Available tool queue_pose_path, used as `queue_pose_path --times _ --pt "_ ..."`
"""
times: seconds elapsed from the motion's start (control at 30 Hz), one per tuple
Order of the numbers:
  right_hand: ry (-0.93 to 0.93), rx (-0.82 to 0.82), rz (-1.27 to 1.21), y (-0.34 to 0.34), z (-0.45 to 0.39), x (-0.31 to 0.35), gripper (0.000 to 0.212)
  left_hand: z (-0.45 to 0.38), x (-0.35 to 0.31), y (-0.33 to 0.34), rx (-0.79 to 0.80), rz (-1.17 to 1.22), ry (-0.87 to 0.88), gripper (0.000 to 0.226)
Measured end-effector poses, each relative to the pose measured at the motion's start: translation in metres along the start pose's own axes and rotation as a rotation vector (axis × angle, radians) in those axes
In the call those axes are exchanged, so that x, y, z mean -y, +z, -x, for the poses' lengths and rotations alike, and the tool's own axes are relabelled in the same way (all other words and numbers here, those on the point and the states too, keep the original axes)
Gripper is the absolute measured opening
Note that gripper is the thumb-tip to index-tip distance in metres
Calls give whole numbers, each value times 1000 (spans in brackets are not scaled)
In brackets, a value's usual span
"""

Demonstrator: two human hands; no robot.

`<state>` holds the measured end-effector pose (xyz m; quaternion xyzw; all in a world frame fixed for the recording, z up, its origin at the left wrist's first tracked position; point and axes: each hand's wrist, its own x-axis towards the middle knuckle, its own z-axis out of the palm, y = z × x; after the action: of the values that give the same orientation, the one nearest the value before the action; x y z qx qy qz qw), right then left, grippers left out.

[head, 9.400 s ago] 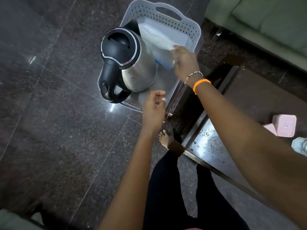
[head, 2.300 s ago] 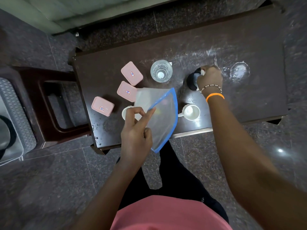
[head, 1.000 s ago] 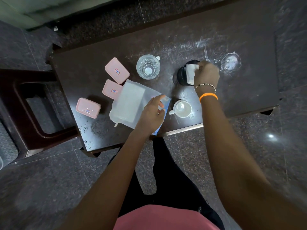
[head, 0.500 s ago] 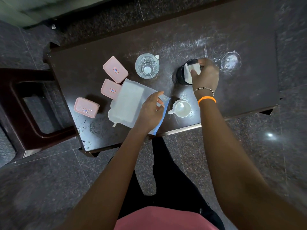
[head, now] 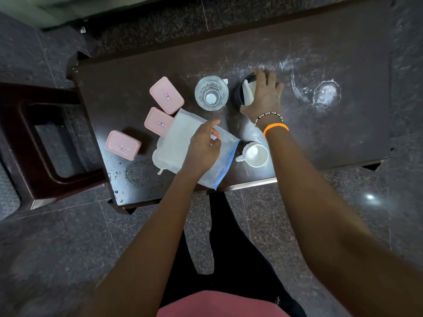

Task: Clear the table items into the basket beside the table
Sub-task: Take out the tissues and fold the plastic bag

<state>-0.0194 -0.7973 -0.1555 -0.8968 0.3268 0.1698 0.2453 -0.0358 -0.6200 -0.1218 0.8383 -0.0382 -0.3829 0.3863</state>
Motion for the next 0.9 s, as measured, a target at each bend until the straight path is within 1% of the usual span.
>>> queue_pose_path --times 0.17,0.33,0.5,0.67,0.77,0.83,0.9 --pt "-12 49 50 9 -6 22 86 -6 3 -7 -37 27 -24 40" --pt "20 45 44 13 -9 26 84 -10 10 -11 -81 46 -32 40" --pt "23 89 70 13 -10 25 90 -14 14 -16 -123 50 -37 40" --pt "52 117 63 14 -13 28 95 -19 17 -18 -117 45 -50 39" --pt "38 126 64 10 -11 27 96 -17 19 -17 -113 67 -66 38" --pt "30 119 45 7 -5 27 97 -14 22 -17 -117 81 -92 37" --pt "-5 43 36 5 5 29 93 -9 27 -17 -136 107 -112 36"
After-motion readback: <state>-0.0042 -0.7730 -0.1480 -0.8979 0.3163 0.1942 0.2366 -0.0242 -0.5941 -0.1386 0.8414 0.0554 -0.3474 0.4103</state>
